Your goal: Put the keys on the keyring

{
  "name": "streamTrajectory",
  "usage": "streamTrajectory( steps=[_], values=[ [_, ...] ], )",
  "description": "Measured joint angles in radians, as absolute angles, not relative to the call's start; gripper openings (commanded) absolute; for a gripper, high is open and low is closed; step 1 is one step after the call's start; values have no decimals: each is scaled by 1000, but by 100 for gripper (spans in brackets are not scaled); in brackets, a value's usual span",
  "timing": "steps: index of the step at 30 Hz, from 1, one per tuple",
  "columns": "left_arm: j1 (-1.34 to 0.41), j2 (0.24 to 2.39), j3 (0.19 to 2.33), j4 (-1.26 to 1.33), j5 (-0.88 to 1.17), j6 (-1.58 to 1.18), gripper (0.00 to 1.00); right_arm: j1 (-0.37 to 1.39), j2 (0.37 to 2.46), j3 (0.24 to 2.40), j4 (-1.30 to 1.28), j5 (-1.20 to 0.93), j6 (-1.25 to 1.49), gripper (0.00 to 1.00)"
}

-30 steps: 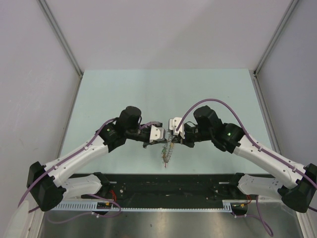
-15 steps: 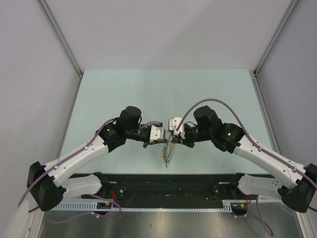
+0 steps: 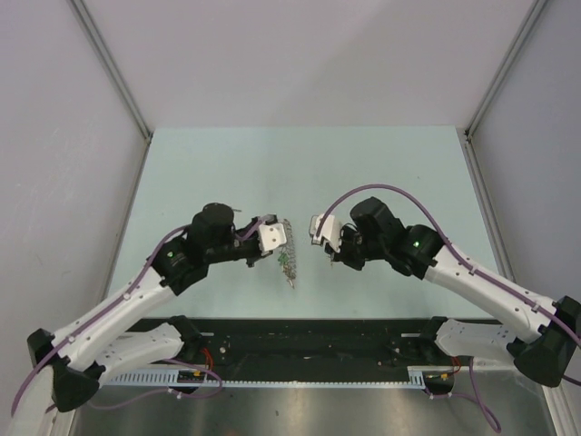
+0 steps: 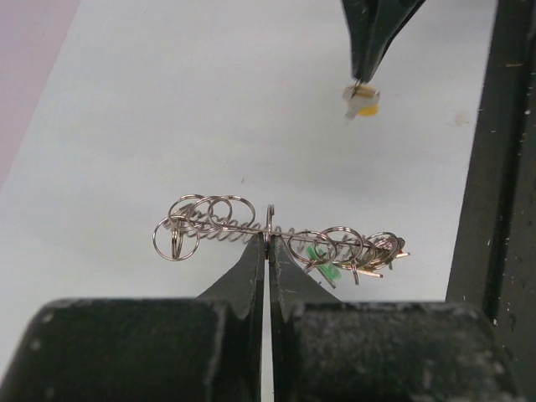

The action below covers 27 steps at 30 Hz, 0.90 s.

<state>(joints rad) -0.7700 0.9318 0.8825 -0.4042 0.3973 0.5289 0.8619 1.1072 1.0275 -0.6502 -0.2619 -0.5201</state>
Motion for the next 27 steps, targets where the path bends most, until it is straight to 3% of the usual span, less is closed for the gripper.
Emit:
streamTrajectory(
  steps=[11,27],
  values=[
    [-763,580,654,-415,30,337,0,859,1359,1035,-739,-88,-507,0],
    [-757,473,607,-365,-97,313,0,857,1741,1099,-593,-118,-522,0]
  ],
)
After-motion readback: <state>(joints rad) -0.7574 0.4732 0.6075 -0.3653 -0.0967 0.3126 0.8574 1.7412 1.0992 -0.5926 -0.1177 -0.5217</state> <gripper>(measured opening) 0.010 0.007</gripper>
